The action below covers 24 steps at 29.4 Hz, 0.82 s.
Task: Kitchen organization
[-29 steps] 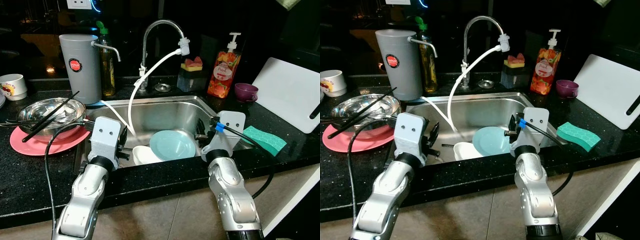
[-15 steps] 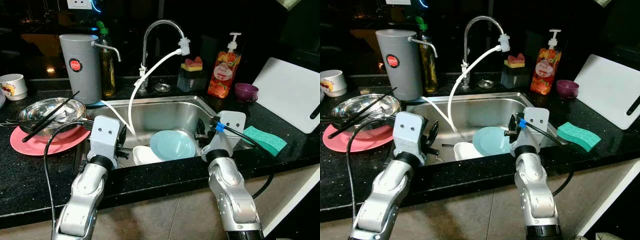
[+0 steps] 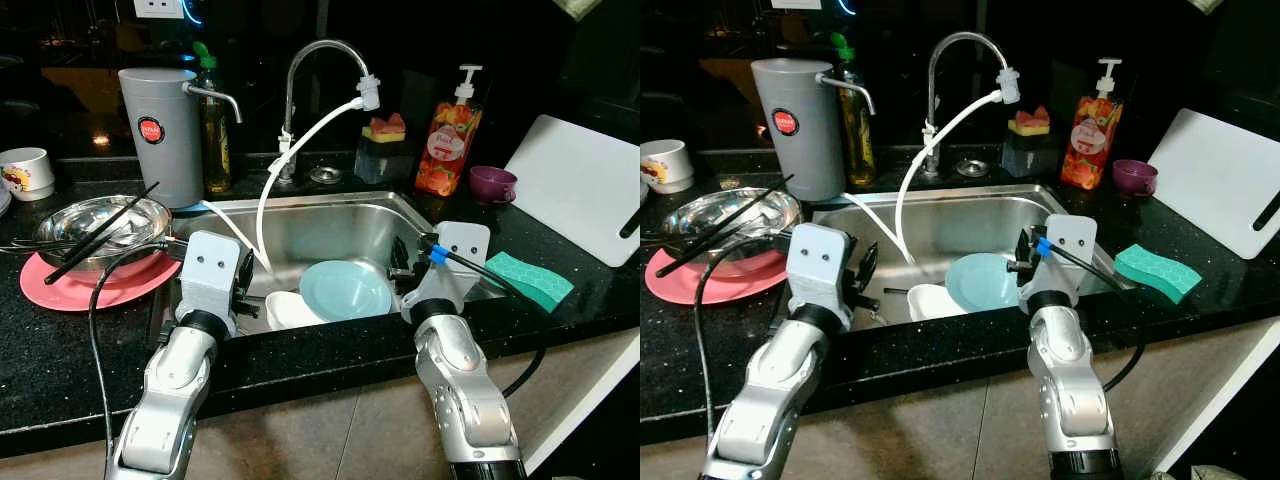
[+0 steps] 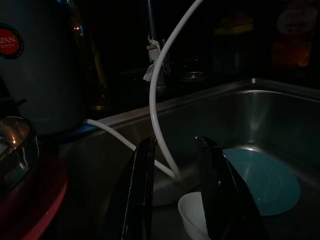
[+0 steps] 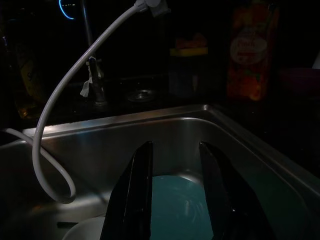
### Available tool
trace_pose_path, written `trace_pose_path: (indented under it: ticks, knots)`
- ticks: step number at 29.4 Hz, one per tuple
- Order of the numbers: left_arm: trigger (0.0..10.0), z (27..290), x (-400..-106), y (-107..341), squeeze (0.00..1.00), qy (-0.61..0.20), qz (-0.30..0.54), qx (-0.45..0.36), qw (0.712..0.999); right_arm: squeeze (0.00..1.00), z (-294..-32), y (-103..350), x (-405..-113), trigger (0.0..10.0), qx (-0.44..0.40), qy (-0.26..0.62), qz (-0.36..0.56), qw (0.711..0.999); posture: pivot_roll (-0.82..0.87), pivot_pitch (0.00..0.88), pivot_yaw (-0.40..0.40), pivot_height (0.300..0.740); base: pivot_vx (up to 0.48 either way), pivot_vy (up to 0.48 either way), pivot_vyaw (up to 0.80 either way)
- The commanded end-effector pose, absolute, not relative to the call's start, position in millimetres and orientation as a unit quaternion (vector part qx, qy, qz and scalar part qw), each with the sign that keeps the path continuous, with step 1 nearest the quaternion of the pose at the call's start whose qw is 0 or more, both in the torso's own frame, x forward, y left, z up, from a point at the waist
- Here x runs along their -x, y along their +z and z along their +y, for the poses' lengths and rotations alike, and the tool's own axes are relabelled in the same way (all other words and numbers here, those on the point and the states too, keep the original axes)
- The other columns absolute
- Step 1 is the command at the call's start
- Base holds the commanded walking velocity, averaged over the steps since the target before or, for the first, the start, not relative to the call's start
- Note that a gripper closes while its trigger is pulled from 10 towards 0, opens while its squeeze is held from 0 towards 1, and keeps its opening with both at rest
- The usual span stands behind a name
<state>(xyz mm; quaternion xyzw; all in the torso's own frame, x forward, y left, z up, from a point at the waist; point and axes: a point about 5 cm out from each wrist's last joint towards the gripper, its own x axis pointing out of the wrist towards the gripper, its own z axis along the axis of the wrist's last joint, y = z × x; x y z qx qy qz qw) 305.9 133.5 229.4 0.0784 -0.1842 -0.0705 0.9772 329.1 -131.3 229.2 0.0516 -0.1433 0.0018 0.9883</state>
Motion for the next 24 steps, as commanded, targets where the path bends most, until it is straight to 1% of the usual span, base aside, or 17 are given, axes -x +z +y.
trace_pose_path:
  ticks: [1, 17, 24]
  knots:
    - [10.0, 130.9, -305.9, 229.8, 0.00, -0.074, -0.184, -0.076, 0.977, 0.00, -133.4, 228.9, -329.1, 10.0, -0.050, -0.001, -0.139, 0.989, 0.12, 0.090, -0.065, 0.740, 0.000, 0.000, 0.00]
    - [10.0, 130.1, -306.4, 229.8, 0.00, -0.075, -0.185, -0.075, 0.977, 0.00, -135.8, 227.9, -328.8, 10.0, -0.049, -0.005, -0.138, 0.989, 0.12, 0.082, -0.066, 0.740, 0.000, 0.000, 0.00]
    - [10.0, 131.4, -307.3, 231.6, 0.00, -0.071, -0.188, -0.075, 0.977, 0.00, -131.6, 230.9, -330.3, 10.0, -0.049, 0.003, -0.142, 0.989, 0.12, 0.079, -0.070, 0.740, 0.000, 0.000, 0.00]
